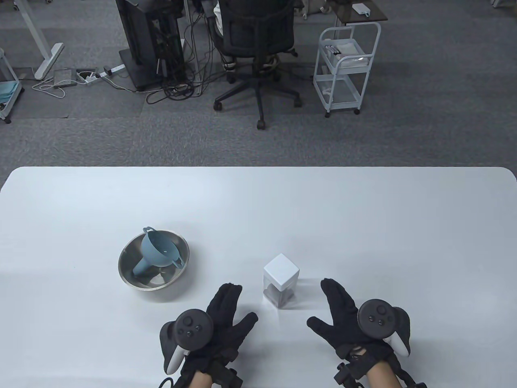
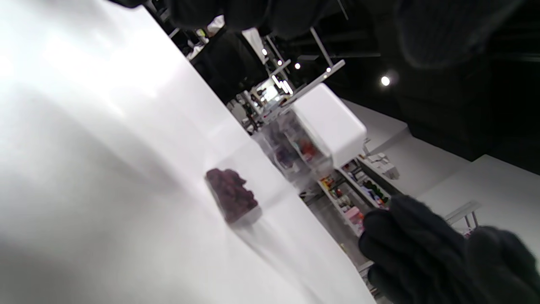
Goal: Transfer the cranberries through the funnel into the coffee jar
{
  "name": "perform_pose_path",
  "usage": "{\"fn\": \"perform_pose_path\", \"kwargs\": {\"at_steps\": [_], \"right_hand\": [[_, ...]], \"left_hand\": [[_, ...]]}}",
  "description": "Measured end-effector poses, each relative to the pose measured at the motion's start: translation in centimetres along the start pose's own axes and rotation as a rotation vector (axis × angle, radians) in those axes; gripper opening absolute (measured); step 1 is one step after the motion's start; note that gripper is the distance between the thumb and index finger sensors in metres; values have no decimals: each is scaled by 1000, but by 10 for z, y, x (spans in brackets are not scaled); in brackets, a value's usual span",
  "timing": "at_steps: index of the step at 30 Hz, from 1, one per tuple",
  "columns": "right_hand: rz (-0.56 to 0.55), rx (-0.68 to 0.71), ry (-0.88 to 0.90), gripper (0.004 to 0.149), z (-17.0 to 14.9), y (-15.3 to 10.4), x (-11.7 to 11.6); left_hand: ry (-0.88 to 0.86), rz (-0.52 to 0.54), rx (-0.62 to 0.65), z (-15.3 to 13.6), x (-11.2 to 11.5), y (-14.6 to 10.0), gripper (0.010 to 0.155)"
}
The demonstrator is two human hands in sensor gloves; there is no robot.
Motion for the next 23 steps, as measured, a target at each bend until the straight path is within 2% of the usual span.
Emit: {"fn": "perform_pose_path", "kwargs": {"at_steps": [23], "right_hand": [[-5, -7, 7, 98, 0, 0, 2]], "left_hand": [[25, -19, -1, 0, 4, -2, 83]]}}
Point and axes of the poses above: the tracker on the back of each hand, its own z axis roughly to the thumb side, its own y axis roughly from the wrist to the fingertips, x = y × z, the point moved 4 cm from there along y, roughly from the wrist to the fingertips, and after that the axes turned 3 degrees about z, right-handed, at the moved point
